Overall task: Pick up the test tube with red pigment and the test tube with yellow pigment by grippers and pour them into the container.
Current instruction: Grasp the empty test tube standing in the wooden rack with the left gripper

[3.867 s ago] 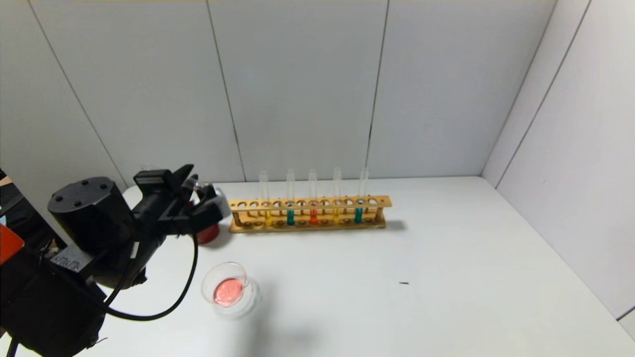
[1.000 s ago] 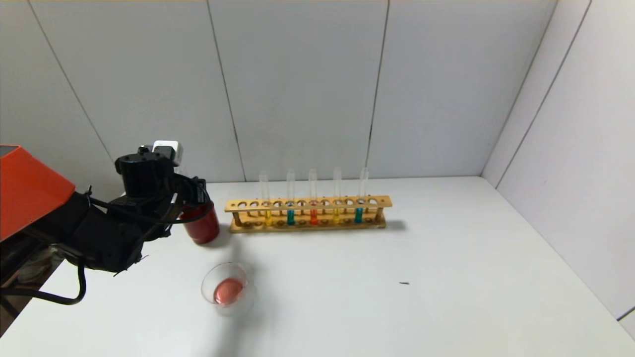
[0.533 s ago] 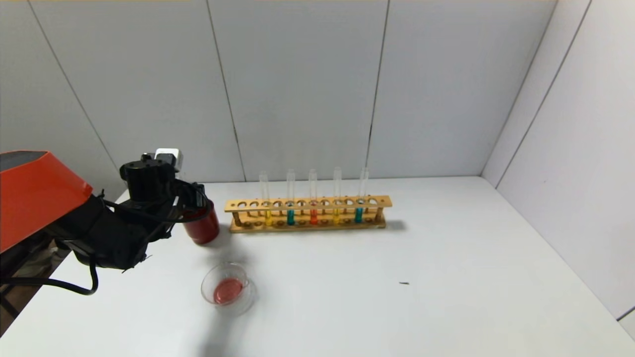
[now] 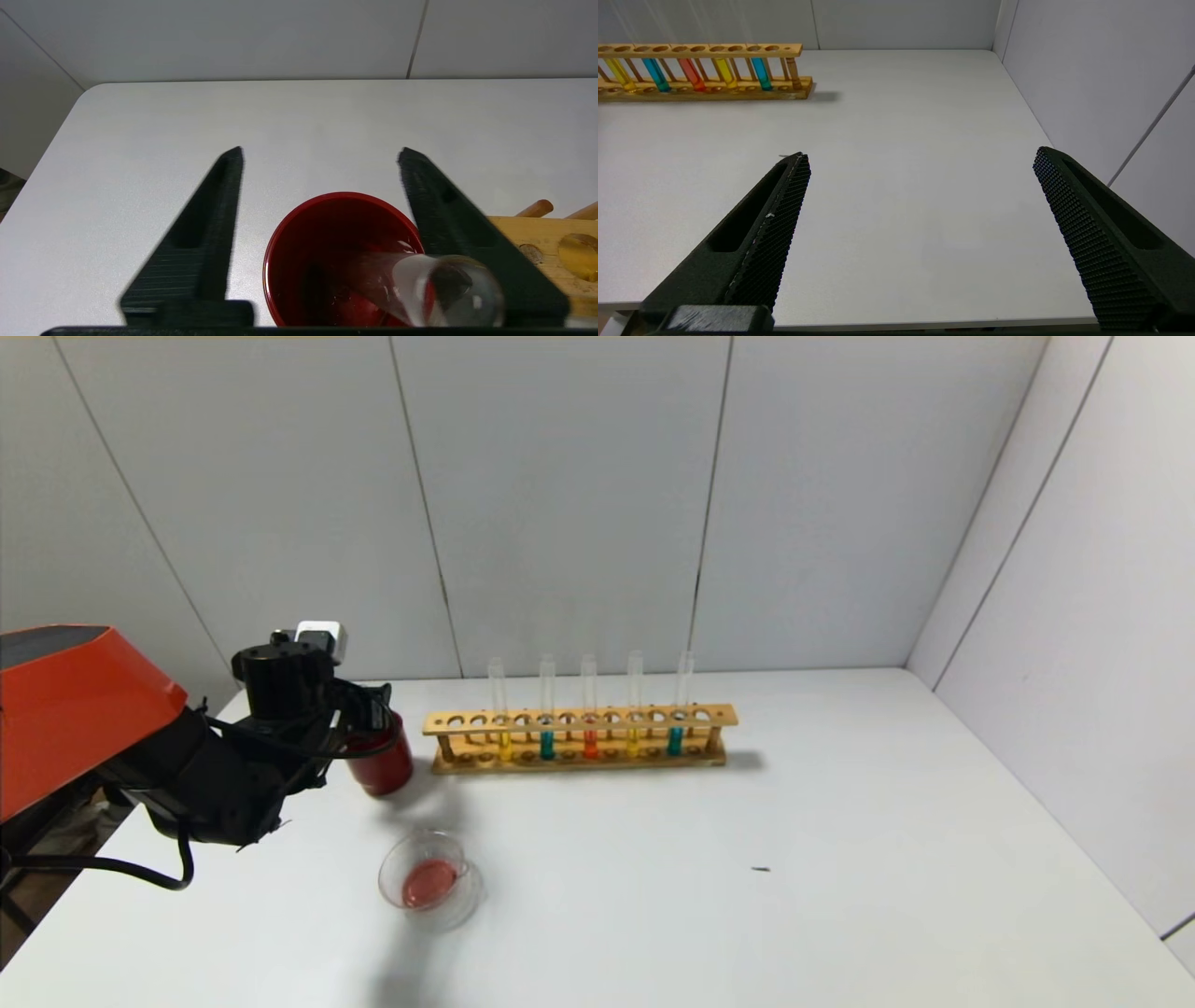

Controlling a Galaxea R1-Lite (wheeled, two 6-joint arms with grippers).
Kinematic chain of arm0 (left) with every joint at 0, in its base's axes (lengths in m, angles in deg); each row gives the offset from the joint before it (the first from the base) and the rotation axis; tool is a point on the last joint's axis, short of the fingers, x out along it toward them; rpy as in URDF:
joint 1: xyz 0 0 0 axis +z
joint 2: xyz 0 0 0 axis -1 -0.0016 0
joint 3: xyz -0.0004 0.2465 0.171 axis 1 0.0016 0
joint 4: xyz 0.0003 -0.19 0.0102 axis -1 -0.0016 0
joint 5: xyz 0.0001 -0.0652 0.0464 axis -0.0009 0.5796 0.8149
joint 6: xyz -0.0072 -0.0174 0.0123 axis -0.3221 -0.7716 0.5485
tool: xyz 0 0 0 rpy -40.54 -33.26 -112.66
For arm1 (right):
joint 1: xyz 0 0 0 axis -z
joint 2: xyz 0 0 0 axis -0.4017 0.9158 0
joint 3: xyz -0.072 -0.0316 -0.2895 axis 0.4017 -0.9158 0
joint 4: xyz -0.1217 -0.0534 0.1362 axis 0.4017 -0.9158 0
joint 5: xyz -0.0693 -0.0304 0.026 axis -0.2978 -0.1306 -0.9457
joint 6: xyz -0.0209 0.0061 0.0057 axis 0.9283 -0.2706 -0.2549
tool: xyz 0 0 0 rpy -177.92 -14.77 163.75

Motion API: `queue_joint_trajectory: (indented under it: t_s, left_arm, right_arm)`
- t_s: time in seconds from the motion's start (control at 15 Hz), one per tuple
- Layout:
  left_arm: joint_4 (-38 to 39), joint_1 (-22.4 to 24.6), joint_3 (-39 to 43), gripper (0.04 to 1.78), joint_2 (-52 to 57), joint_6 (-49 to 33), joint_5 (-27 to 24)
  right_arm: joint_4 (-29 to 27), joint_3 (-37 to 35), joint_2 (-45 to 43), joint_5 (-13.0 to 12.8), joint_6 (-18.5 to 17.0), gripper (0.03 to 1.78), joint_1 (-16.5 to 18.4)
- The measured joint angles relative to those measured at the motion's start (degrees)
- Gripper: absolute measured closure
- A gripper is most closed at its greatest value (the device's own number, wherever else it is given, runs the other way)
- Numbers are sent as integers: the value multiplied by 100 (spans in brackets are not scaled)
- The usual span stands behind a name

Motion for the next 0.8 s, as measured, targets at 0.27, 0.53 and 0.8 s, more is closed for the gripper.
queue_joint_trajectory:
  t_s: [0.27,0.53,0.8]
  left_arm:
    - [-1,-5,32,14,112,20,17]
    - [-39,-22,137,7,586,268,11]
    - [-185,-107,221,7,1215,624,17]
  right_arm:
    - [0,0,0,2,-2,6,0]
    - [1,0,0,2,1,6,0]
    - [1,0,0,2,-2,6,0]
